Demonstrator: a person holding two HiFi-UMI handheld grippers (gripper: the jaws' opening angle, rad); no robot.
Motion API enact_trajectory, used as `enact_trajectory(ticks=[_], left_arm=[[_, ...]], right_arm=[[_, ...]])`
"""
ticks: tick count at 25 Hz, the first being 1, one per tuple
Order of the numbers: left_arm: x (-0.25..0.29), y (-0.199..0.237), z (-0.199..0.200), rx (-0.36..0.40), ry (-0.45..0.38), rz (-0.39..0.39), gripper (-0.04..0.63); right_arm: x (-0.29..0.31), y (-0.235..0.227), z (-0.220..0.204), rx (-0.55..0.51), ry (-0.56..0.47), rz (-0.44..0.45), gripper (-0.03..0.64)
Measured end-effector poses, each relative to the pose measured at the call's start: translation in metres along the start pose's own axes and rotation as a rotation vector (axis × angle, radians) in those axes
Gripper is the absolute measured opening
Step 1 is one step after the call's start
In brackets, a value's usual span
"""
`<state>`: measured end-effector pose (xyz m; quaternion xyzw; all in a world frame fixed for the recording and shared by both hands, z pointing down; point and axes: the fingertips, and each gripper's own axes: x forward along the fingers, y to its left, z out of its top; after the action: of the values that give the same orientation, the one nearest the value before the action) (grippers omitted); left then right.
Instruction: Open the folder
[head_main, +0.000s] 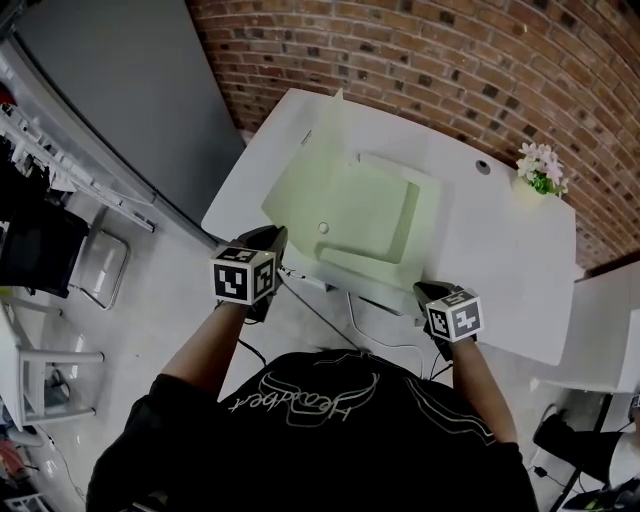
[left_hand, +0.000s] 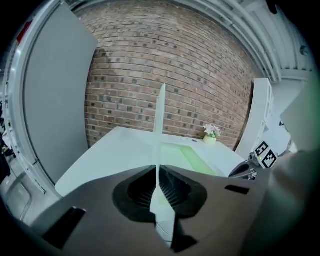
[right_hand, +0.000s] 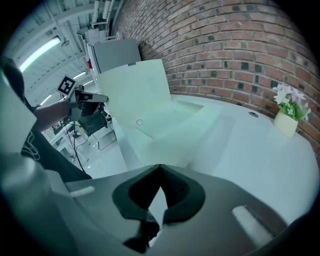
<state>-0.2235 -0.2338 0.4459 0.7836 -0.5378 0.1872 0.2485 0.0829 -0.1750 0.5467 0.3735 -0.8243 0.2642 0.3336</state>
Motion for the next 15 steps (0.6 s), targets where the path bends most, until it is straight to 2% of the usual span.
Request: enact_trajectory(ticks=[5,11,15], left_arm=[[0.004,0.014,0.0,-0.084,0.016,-0.045,0.025],[0.006,0.032,-0.005,-0.11,0.025,-0.084,0.025],[0.008,0.043,-0.008,-0.124,0.034,-0.103,0.025]], right_arm=[[0.0,-0.003,-0.001,0.05,0.008,-0.056,0.005],[0.0,-0.005,-0.002,0.104,-0.001,-0.096,0.005],[-0.001,-0.006,-0.003,0.101,0.006,-0.147,0.005]])
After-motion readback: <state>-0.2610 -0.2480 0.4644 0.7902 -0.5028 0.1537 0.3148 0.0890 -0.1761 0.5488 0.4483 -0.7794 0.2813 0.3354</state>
